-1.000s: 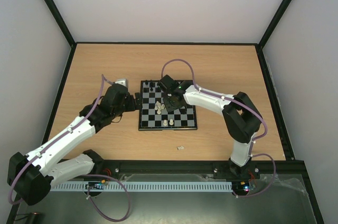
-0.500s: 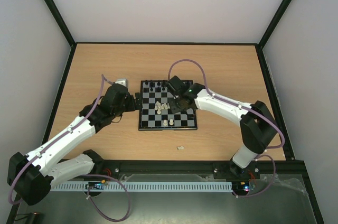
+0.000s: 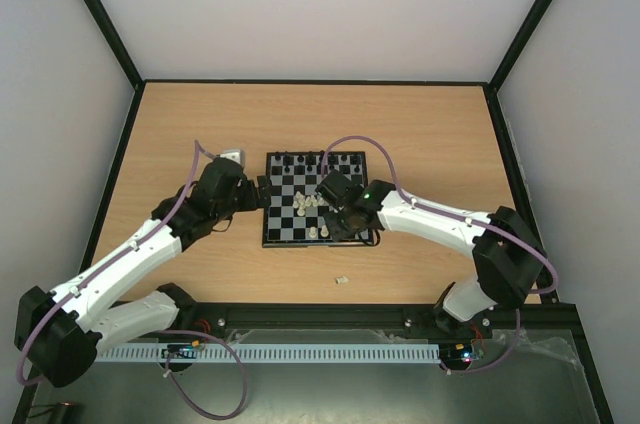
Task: Set up the chess pieces on the board
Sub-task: Place the chess piece on the chessboard.
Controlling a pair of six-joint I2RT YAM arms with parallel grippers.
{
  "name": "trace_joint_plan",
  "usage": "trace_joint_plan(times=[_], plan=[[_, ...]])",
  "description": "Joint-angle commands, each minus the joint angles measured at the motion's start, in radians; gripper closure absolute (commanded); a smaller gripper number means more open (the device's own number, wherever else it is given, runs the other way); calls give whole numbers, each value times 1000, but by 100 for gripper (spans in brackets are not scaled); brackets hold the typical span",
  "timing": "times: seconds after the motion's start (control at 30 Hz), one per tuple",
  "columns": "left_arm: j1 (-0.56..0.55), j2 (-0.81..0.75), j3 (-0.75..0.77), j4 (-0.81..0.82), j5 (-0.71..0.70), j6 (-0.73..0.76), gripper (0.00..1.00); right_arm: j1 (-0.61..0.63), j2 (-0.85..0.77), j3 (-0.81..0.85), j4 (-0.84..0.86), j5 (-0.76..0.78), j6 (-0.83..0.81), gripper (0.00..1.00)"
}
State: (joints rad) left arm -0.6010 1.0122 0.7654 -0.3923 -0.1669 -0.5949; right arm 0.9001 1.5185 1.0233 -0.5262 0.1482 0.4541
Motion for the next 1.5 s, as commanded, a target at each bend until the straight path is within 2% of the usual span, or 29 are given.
trace_joint_plan(times=[0.0,0.8,1.07,1.2,1.27,1.47], plan=[[-6,5,21,18,9,12,1,16,-10,0,-49,-17,15,99],[-10,11,20,14,3,7,1,33,43,-40,-21,-44,15,98],[-11,8,17,12,1,5,0,33,52,-41,-7,-32,15,88],[-12,5,15,13,1,4,0,33,66,-31,-3,-20,10,92],[-12,4,17,12,1,4,0,33,71,-28,1,-17,6,97],[-11,5,18,11,1,5,0,33,90,-18,3,-1,4,97]])
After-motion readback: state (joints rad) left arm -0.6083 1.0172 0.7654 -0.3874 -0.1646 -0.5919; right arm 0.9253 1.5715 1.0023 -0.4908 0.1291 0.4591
